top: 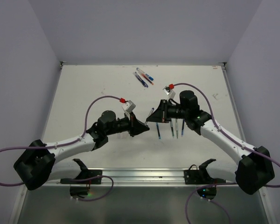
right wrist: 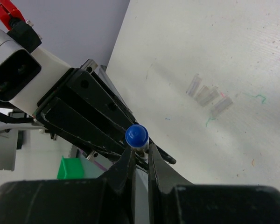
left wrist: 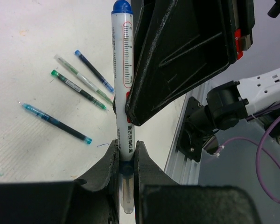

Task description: Open the pen caps

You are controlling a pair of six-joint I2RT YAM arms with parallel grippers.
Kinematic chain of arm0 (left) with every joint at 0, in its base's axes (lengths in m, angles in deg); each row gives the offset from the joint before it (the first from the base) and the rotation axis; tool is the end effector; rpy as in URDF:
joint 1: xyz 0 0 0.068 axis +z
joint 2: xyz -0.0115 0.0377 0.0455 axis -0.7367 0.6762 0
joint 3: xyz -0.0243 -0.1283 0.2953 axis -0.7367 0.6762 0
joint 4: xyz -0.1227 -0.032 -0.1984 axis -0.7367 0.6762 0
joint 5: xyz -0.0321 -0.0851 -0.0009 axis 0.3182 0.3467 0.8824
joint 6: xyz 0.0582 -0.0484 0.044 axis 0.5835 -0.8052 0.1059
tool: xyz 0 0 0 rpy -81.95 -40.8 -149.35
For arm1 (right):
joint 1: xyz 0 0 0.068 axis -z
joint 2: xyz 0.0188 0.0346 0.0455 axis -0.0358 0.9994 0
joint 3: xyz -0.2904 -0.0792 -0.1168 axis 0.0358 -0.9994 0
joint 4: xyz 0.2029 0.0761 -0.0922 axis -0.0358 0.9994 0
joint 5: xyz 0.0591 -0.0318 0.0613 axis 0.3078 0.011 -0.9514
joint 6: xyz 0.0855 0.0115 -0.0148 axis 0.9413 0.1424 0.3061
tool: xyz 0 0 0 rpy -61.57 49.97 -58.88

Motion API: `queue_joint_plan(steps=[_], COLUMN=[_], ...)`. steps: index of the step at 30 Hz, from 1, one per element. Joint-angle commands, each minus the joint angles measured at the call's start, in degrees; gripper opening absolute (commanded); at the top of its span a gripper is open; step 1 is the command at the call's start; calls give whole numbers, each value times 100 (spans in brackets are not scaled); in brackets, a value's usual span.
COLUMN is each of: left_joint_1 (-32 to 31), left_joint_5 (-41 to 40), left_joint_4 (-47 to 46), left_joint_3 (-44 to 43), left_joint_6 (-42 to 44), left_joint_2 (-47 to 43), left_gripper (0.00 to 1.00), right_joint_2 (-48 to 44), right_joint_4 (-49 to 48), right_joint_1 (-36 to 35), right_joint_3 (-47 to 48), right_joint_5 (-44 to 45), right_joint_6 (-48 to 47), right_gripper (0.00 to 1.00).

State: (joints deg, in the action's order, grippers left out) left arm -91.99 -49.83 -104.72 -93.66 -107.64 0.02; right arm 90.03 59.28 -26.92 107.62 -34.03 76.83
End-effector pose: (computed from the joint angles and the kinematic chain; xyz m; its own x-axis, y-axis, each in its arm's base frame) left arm 0.1568 -0.2041 0.2909 -0.5931 -0.0642 -0.8026 0.7452 0.3336 -0.5774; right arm 0.1935 0.1645 0.3271 -0.8583 0.1128 -0.5005 -0.4176 0.4130 0.8093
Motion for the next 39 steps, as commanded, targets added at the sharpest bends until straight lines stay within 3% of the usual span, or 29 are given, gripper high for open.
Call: queue_joint_plan(steps=[1, 7, 16, 20, 25, 29, 34, 39], left_joint_1=[-117, -363, -469, -469, -469, -460, -460, -460], left_joint_5=[790, 712, 861, 1273, 1459, 1451, 846, 510], left_joint_4=[-991, -1555, -2240, -3721, -4806, -4616, -3081, -2198], left_joint_3=[379, 898, 1453, 1778, 1963, 1928, 1516, 1041], left_joint_6=[-353, -714, -1092, -1662, -2305, -2305, -1761, -1295], left_joint_2=[9, -61, -237, -1, 185, 98, -358, -597], left_gripper=[0, 0, 0, 0, 0, 0, 0, 0], right_joint_2=[123, 614, 1063, 1265, 1415, 1529, 1301, 1186], right_joint_4=[-953, -1841, -2860, -4369, -4864, -5199, -3313, -2571], right_joint_1=[58, 401, 963, 981, 999, 964, 298, -240], right_joint_3=[287, 445, 463, 164, -47, 14, 507, 568], right_joint_5=[879, 1284, 1206, 846, 731, 512, 537, 854], right_joint_6=[296, 621, 885, 1271, 1403, 1684, 623, 68], right_gripper=[0, 0, 0, 0, 0, 0, 0, 0])
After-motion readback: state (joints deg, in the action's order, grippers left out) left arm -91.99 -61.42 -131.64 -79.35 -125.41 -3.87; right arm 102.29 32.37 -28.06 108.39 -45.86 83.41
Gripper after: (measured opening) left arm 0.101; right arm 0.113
